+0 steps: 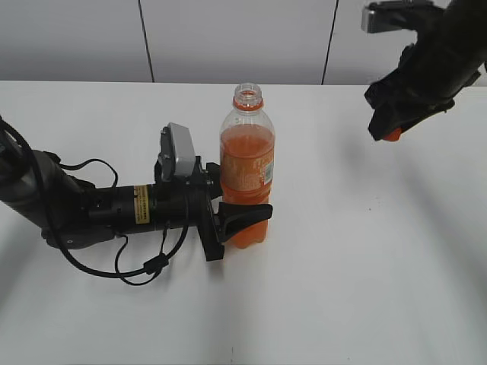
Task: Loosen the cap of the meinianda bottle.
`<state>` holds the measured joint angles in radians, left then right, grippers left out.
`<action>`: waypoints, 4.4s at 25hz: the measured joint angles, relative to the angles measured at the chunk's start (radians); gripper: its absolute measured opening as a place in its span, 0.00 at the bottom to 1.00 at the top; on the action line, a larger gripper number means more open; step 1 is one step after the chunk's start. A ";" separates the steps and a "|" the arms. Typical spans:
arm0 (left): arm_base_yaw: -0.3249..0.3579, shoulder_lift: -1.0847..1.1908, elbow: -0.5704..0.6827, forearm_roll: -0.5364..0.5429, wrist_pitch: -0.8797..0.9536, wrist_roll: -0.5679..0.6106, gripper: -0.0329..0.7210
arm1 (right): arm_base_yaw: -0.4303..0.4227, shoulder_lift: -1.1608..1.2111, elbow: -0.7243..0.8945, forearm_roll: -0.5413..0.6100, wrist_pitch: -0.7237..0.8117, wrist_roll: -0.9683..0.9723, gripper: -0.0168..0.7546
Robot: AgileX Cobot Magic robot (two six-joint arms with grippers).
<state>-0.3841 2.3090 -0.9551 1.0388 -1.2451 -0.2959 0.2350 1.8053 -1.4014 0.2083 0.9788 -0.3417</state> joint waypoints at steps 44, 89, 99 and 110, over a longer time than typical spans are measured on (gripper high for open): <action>0.000 0.000 0.000 -0.006 -0.015 0.000 0.57 | -0.003 0.343 0.053 -0.192 -0.237 0.197 0.76; -0.001 -0.391 0.008 0.010 0.037 -0.335 0.83 | -0.003 0.331 0.053 -0.193 -0.219 0.184 0.76; 0.017 -0.578 0.008 -0.161 0.141 -0.496 0.83 | -0.003 0.197 0.053 -0.185 -0.162 0.184 0.76; 0.152 -0.822 0.009 -0.400 0.916 -0.520 0.83 | -0.003 -0.013 0.054 -0.181 -0.076 0.196 0.76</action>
<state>-0.2326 1.4868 -0.9463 0.6391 -0.3295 -0.8156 0.2319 1.7920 -1.3476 0.0277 0.9025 -0.1461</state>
